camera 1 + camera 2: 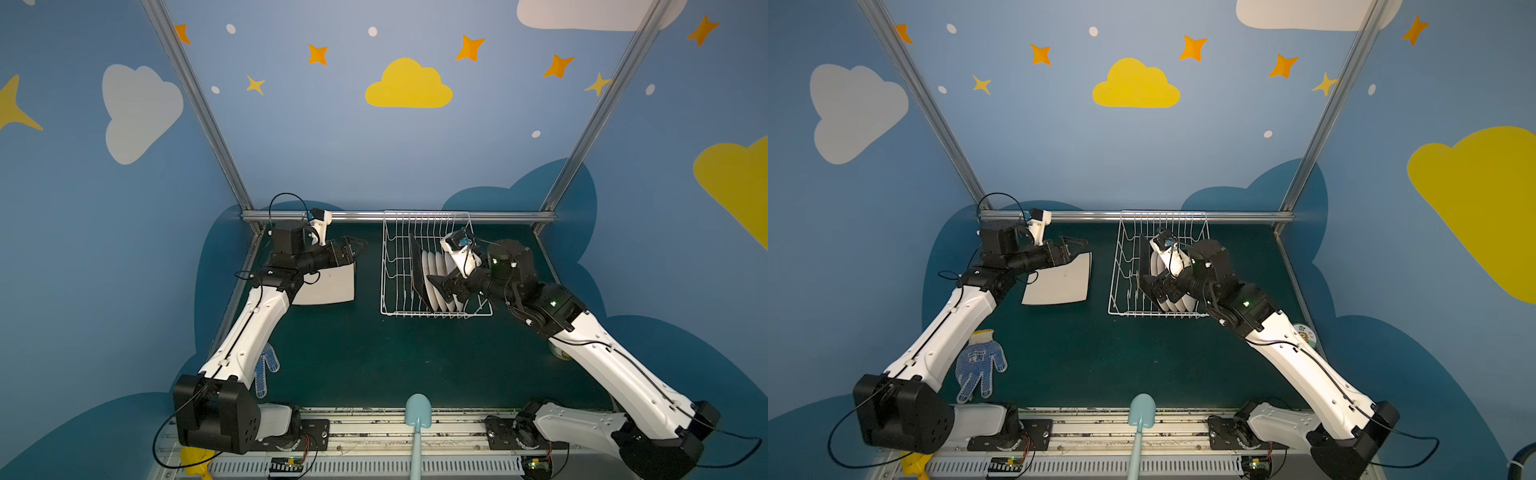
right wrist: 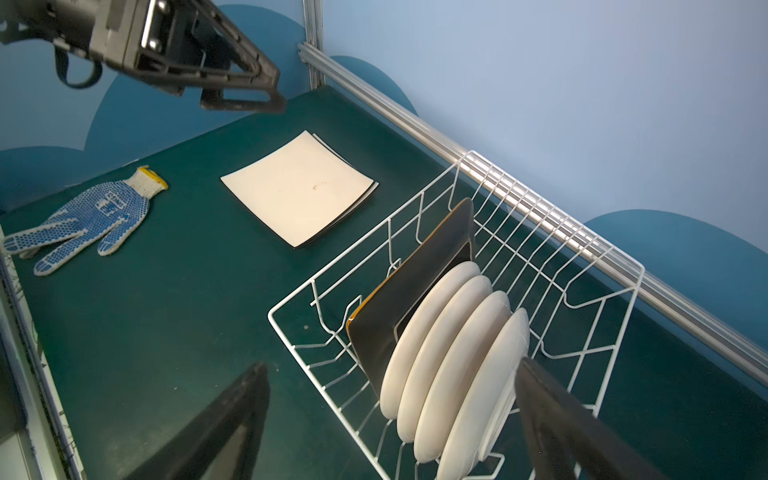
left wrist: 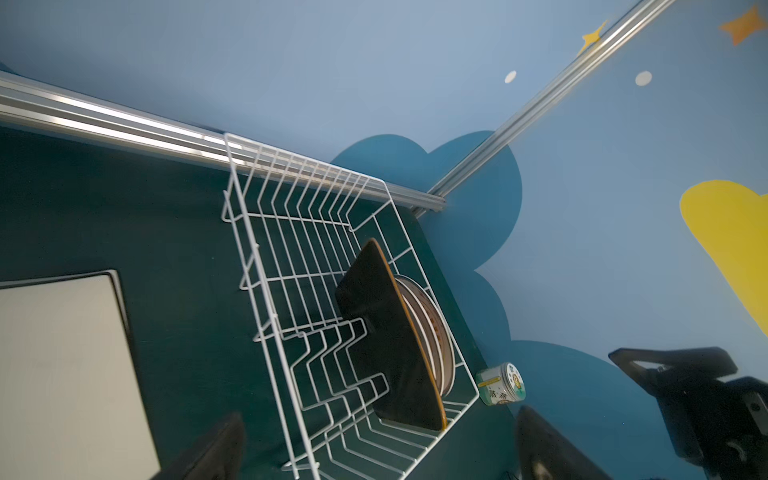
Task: Unload the plates from the dish rack
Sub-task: 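Move the left gripper over the rack to the dark square plate's top edge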
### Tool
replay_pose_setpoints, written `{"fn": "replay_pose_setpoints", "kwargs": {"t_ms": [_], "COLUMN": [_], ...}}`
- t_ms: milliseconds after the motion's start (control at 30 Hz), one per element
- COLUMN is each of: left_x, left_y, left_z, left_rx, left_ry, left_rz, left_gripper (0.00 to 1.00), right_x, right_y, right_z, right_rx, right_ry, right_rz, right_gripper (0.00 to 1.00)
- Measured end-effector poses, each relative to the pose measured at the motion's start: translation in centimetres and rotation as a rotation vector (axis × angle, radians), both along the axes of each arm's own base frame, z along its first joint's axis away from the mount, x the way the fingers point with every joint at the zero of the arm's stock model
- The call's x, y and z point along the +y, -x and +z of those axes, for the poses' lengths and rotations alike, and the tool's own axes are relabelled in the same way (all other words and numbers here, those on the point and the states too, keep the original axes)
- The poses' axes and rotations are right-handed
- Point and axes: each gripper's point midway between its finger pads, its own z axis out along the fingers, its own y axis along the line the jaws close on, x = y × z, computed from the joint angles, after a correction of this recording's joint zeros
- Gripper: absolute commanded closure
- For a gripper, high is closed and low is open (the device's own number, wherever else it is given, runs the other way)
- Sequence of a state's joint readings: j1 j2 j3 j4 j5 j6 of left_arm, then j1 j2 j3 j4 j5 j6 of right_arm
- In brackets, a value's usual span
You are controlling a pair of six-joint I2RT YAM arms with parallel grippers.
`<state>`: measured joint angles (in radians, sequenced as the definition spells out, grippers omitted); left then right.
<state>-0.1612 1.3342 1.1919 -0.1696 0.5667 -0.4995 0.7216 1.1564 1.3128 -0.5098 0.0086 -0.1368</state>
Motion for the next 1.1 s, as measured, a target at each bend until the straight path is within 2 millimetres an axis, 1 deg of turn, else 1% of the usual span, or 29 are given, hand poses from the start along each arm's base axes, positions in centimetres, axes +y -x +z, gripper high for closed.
{"fn": "replay_pose_setpoints", "kwargs": {"t_ms": [100,233,400,467,533,633,767,867,1100], "left_x": [-1.5,-2.9,-4.4,-5.2,-5.8,-7.0,-8.6,-9.6,-11.8], "left_y": [0.4,0.9,0.0,-0.6,-0.9,-1.5,-2.5,-3.4,-5.7], "left_z": [0.0,0.4,2.0,2.0,1.4,-0.2,-2.1,-2.9,-4.0], "left_rx": [0.002,0.012,0.011,0.017,0.042,0.096,0.160,0.190,0.235], "left_ry": [-0.021,-0.053,-0.086,-0.100,-0.113,-0.128,-0.158,-0.171,-0.194], "left_rz": [-0.006,-0.003,0.011,0.015,0.015,0.006,-0.010,-0.022,-0.044], "left_gripper": [0.00,0.02,0.03,0.04,0.05,0.08,0.14,0.21,0.28], "right_x": [-0.4,-0.7,-0.8,-0.9,-0.9,-1.1,-1.3,-1.5,-2.4], "right_y": [-0.2,-0.4,-0.5,-0.5,-0.6,-0.7,-0.7,-0.6,-0.9], "right_z": [-0.3,-0.5,-0.6,-0.8,-0.8,-0.9,-1.3,-1.9,-3.6], "right_rx": [0.033,0.073,0.110,0.128,0.140,0.153,0.171,0.183,0.196], "right_ry": [-0.020,-0.045,-0.067,-0.078,-0.089,-0.103,-0.113,-0.110,-0.077], "right_rz": [-0.029,-0.060,-0.083,-0.096,-0.109,-0.131,-0.151,-0.165,-0.213], "right_gripper": [0.08,0.08,0.08,0.08,0.08,0.08,0.09,0.08,0.08]}}
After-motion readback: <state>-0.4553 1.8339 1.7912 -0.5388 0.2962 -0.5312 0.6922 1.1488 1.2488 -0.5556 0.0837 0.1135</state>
